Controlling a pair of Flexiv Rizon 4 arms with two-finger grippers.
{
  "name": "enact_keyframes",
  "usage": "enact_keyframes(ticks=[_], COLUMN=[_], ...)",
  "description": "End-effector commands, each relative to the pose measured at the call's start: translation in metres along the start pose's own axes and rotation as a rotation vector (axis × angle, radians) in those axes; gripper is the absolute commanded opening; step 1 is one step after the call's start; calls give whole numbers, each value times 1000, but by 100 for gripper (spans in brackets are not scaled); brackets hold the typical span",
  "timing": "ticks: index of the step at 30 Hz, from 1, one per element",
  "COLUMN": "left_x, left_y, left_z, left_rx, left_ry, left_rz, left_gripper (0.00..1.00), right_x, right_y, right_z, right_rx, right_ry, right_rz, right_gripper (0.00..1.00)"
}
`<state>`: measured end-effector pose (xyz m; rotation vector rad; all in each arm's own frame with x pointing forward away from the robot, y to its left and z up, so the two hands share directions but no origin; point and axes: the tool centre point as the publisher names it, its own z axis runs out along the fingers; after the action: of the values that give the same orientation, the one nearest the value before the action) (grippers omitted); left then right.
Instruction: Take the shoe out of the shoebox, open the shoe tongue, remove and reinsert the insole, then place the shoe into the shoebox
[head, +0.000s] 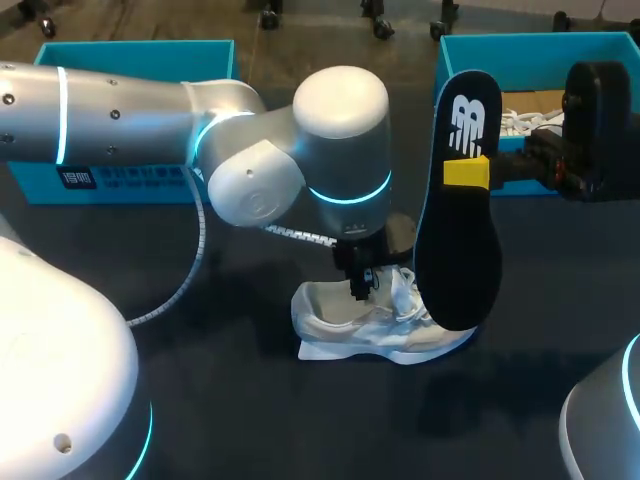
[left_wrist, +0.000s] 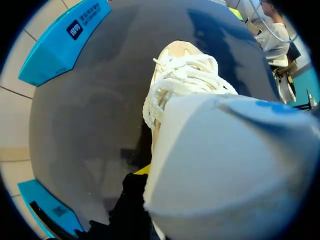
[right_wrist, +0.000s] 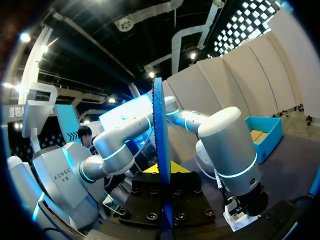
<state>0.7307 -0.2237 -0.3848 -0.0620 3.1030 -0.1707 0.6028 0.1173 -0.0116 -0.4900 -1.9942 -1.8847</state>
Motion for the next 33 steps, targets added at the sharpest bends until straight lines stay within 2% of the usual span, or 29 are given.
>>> enact_keyframes(ticks=[1, 11, 15, 17, 18, 31, 33], left_x=[-6, -30, -42, -44, -44, -44, -45], left_y=[8, 21, 22, 22, 22, 22, 20], left_z=[-10, -47, -64, -72, -73, -73, -72], left_rx=[29, 86, 127, 109, 105, 105, 94], left_ry=[10, 101, 137, 182, 188, 188, 204], left_rz=[67, 412, 677, 915, 949, 949, 1051], left_gripper=[0, 0, 0, 0, 0, 0, 0], right_x=[-2, -2, -2, -2, -2, -2, -2], right_y=[0, 0, 0, 0, 0, 0, 0], right_z=[2, 2, 2, 2, 2, 2, 2], right_rx=[1, 1, 1, 1, 1, 1, 1], right_ry=[2, 2, 2, 2, 2, 2, 2], right_rz=[0, 0, 0, 0, 0, 0, 0], right_gripper=[0, 0, 0, 0, 0, 0, 0])
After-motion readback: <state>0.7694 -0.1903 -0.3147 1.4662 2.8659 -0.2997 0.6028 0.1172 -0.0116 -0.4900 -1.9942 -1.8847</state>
